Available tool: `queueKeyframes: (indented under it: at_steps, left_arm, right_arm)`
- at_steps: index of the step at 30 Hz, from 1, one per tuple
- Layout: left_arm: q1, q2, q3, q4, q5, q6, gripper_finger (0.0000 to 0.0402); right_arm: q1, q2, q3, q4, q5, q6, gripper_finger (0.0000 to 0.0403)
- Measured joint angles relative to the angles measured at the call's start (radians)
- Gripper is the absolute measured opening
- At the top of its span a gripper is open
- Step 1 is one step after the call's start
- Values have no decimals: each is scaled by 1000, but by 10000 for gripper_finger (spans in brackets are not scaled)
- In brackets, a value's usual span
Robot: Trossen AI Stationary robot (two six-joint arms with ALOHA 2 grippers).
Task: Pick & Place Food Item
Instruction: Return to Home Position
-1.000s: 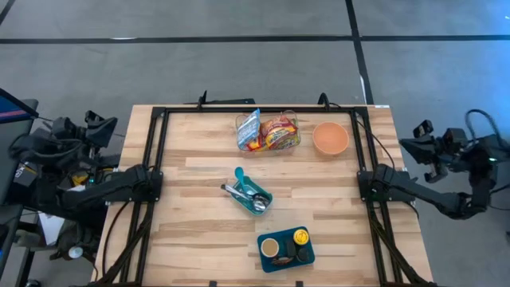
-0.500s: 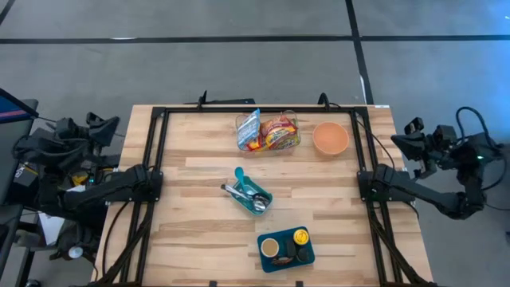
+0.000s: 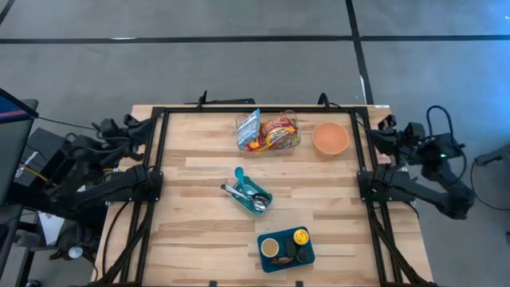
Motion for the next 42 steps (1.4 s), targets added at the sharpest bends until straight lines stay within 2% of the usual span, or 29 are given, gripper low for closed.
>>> queueKeyframes:
  at_steps: [6, 12, 14, 19, 27, 31, 37, 42]
  left_arm:
    - [0, 1, -185, 207, -9, 33, 8]
    - [0, 1, -325, 336, -59, 87, 8]
    - [0, 1, -357, 351, -72, 88, 8]
    - [0, 1, -439, 388, -76, 87, 8]
    - [0, 1, -523, 439, -75, 86, 8]
    - [0, 1, -524, 399, -74, 85, 8]
    - [0, 1, -524, 362, -73, 131, 8]
    - [0, 1, -524, 310, -72, 163, 8]
  right_arm:
    - [0, 0, -124, 140, 101, -103, 1]
    - [0, 0, -202, 161, 319, -141, 1]
    - [0, -1, -222, 168, 359, -158, 1]
    - [0, -1, -276, 172, 360, -180, 1]
    - [0, -1, -391, 271, 320, -115, 1]
    - [0, -1, -457, 334, 278, -115, 1]
    - [0, -1, -550, 398, 273, -117, 1]
    - [0, 3, -556, 319, 274, -119, 1]
